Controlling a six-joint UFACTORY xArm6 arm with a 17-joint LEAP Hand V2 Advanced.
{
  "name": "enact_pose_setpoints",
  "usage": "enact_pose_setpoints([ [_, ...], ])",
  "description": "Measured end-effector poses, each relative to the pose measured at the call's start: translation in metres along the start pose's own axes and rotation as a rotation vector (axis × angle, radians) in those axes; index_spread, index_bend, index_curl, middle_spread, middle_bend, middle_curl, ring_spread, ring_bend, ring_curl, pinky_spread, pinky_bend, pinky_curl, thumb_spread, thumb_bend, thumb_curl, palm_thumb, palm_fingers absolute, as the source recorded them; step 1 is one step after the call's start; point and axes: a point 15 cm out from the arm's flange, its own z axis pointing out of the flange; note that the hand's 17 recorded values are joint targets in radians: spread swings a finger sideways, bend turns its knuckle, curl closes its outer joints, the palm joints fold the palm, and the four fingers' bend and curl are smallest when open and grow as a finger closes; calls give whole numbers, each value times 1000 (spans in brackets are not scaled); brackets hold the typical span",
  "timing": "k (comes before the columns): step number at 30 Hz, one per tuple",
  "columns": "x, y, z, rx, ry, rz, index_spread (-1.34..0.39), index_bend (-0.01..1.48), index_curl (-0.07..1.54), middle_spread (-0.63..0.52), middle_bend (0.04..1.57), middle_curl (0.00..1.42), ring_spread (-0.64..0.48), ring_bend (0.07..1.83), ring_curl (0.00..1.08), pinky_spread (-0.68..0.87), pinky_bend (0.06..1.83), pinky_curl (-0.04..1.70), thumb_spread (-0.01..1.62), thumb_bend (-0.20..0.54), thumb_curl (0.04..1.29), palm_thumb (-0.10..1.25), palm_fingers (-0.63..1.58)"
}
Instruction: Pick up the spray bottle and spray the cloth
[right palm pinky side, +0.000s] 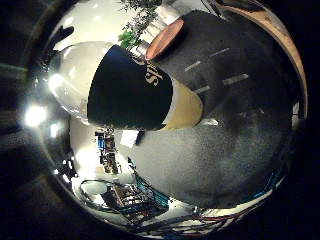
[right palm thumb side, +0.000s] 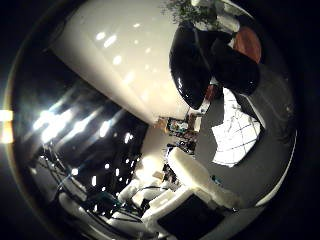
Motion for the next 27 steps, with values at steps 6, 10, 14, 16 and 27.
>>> enact_pose_setpoints([
  [6,4,3,2,-4,-6,11,-176,146,249,204,244,335,138,335,264,265,331,320,1149,-19,325,631,72],
  [10,4,4,2,-5,-7,12,-176,147,248,205,245,335,139,336,265,265,330,321,1149,-19,325,631,72],
  [14,5,4,3,-7,-9,15,-176,147,248,205,244,335,145,339,265,265,330,322,1149,-19,325,631,72],
  [16,5,4,3,-7,-9,15,-176,146,248,205,244,335,146,340,265,265,331,322,1149,-19,325,631,73],
  [27,4,2,3,-8,-9,21,-197,129,214,198,345,356,151,444,278,281,331,322,1156,-18,324,636,106],
])
